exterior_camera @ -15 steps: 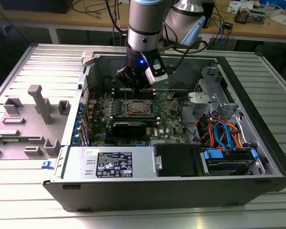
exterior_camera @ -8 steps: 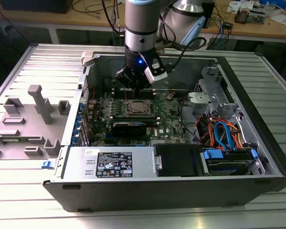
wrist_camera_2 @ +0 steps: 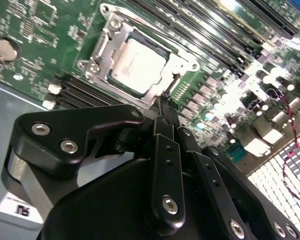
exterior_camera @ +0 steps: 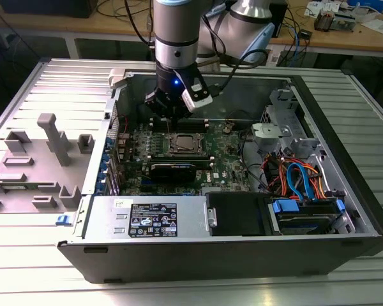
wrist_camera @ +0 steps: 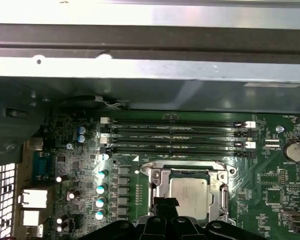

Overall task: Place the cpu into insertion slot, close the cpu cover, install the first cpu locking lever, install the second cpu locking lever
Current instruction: 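Install the first cpu locking lever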

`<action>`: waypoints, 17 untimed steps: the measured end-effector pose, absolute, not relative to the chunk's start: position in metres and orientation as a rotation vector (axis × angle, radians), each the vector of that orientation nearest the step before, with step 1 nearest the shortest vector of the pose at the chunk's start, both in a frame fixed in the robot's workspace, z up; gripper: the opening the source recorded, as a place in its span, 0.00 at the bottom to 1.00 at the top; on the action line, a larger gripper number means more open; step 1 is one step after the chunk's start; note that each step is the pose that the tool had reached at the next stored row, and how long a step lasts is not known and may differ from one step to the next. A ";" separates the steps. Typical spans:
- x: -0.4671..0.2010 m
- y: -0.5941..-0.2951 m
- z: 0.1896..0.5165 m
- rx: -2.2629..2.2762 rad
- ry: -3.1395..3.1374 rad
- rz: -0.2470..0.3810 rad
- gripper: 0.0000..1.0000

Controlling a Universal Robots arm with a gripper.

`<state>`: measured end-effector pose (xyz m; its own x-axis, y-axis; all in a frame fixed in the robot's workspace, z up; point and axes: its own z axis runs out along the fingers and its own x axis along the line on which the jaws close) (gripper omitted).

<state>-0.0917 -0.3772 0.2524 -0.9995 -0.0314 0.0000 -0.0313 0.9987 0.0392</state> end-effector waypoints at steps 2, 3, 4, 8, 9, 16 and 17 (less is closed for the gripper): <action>-0.096 -0.377 0.252 0.049 -3.140 -0.062 0.11; -0.098 -0.377 0.252 0.049 -3.141 -0.062 0.11; -0.101 -0.377 0.252 0.049 -3.141 -0.062 0.11; -0.102 -0.377 0.252 0.049 -3.141 -0.062 0.11; -0.102 -0.377 0.252 0.049 -3.141 -0.062 0.11; -0.103 -0.377 0.252 0.049 -3.141 -0.062 0.11; -0.103 -0.377 0.252 0.049 -3.141 -0.062 0.11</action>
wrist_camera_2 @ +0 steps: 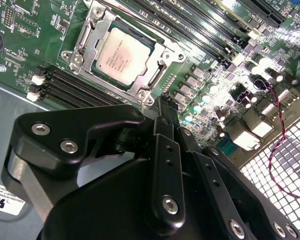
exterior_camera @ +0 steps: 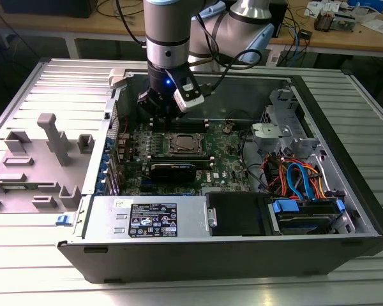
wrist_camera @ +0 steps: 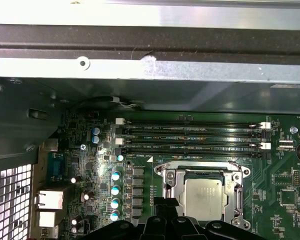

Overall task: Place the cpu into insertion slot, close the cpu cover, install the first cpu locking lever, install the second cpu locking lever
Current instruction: 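Install the first cpu locking lever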

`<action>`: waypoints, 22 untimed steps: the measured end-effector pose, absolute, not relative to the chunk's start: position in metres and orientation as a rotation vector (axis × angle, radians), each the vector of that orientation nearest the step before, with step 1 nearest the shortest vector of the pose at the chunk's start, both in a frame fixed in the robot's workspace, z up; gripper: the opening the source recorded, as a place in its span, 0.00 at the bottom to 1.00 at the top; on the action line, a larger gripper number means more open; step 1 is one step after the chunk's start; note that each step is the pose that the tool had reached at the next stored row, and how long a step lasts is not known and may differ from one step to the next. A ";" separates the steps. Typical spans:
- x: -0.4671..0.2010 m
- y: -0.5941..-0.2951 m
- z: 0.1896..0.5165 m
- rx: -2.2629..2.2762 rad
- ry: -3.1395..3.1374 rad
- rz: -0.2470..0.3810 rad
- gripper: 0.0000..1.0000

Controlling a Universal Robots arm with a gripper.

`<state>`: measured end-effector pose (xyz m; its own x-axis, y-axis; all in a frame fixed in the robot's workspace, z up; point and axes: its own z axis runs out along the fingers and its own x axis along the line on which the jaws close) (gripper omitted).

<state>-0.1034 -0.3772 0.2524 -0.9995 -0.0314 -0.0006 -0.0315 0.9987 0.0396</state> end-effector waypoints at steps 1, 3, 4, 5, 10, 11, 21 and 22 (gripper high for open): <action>-0.103 -0.377 0.252 -0.049 3.141 0.062 0.11; -0.103 -0.377 0.252 -0.050 3.141 0.062 0.11; -0.104 -0.377 0.252 -0.050 3.141 0.062 0.11; -0.105 -0.377 0.252 -0.056 3.141 0.062 0.11; -0.111 -0.377 0.252 -0.082 3.140 0.063 0.11; -0.112 -0.377 0.252 -0.083 3.140 0.063 0.11; -0.112 -0.377 0.252 -0.100 3.140 0.063 0.11; -0.113 -0.377 0.252 -0.100 3.140 0.063 0.11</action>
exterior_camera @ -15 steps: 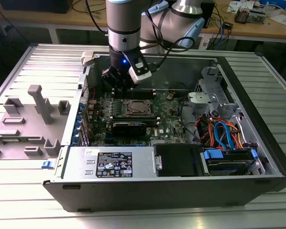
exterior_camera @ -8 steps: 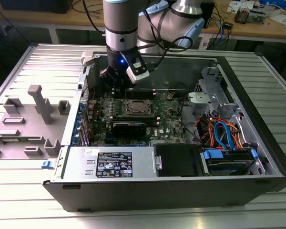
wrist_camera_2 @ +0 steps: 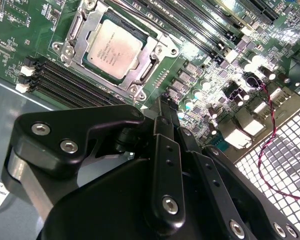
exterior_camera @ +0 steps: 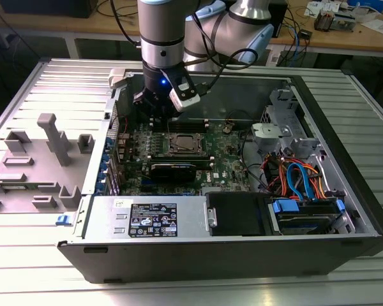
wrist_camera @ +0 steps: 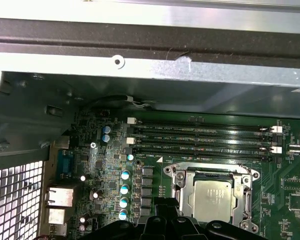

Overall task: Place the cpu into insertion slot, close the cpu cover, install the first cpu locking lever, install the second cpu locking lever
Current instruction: 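Install the first cpu locking lever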

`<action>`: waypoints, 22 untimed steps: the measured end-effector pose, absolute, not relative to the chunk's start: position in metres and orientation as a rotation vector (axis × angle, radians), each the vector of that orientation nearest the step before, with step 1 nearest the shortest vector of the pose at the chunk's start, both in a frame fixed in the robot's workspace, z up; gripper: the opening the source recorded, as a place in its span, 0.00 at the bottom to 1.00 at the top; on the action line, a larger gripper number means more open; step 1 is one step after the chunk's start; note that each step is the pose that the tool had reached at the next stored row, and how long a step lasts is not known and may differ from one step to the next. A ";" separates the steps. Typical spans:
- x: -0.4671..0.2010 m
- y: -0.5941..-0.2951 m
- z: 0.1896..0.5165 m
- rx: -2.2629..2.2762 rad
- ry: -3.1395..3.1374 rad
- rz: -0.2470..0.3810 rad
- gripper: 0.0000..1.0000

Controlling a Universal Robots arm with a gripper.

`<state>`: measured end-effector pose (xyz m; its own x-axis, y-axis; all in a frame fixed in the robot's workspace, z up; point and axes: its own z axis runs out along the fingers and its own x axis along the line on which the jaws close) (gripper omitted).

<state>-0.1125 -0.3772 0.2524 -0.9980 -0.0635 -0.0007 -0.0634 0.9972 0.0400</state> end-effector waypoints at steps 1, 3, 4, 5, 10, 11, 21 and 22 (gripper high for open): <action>-0.113 -0.377 0.252 0.100 -3.139 -0.063 0.11; -0.113 -0.377 0.252 0.100 -3.139 -0.063 0.11; -0.113 -0.377 0.252 0.100 -3.139 -0.063 0.11; -0.113 -0.377 0.252 0.100 -3.139 -0.063 0.11; -0.116 -0.377 0.252 0.102 -3.139 -0.063 0.11; -0.117 -0.377 0.252 0.103 -3.139 -0.063 0.11; -0.118 -0.373 0.252 0.112 -3.138 -0.063 0.11; -0.118 -0.372 0.252 0.113 -3.138 -0.063 0.11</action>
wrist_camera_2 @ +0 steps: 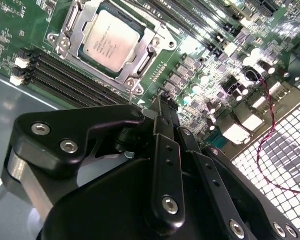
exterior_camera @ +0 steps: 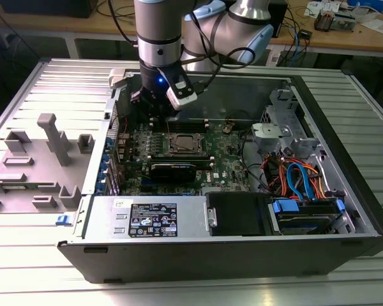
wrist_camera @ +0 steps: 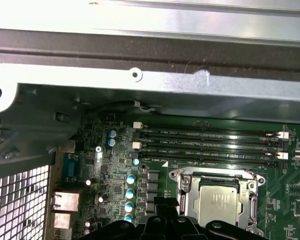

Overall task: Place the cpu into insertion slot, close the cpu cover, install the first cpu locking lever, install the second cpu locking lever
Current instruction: 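Install the first cpu locking lever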

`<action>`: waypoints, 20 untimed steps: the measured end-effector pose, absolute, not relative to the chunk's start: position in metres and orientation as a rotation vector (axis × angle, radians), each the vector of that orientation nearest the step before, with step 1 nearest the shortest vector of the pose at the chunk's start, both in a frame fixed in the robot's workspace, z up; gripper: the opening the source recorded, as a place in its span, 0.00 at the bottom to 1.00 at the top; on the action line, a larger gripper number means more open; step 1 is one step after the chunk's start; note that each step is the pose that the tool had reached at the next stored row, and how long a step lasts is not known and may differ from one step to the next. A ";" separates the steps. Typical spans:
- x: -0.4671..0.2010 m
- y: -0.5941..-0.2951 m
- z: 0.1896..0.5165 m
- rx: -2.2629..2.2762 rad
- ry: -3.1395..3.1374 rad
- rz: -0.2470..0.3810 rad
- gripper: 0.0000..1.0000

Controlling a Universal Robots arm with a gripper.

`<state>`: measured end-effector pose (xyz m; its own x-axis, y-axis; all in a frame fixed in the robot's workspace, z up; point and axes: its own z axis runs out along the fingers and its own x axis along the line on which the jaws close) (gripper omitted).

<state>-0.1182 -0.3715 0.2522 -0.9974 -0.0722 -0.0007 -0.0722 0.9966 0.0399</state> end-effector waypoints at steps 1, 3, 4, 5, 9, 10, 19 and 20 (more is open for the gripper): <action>-0.118 -0.370 0.252 0.115 -3.138 -0.063 0.11; -0.118 -0.367 0.252 0.120 -3.138 -0.063 0.11; -0.118 -0.366 0.252 0.122 -3.138 -0.063 0.11; -0.118 -0.365 0.252 0.124 -3.138 -0.063 0.11; -0.118 -0.365 0.252 0.126 -3.138 -0.063 0.11; -0.118 -0.365 0.252 0.126 -3.138 -0.063 0.11; -0.118 -0.365 0.252 0.126 -3.138 -0.063 0.11; -0.118 -0.365 0.252 0.128 -3.137 -0.063 0.11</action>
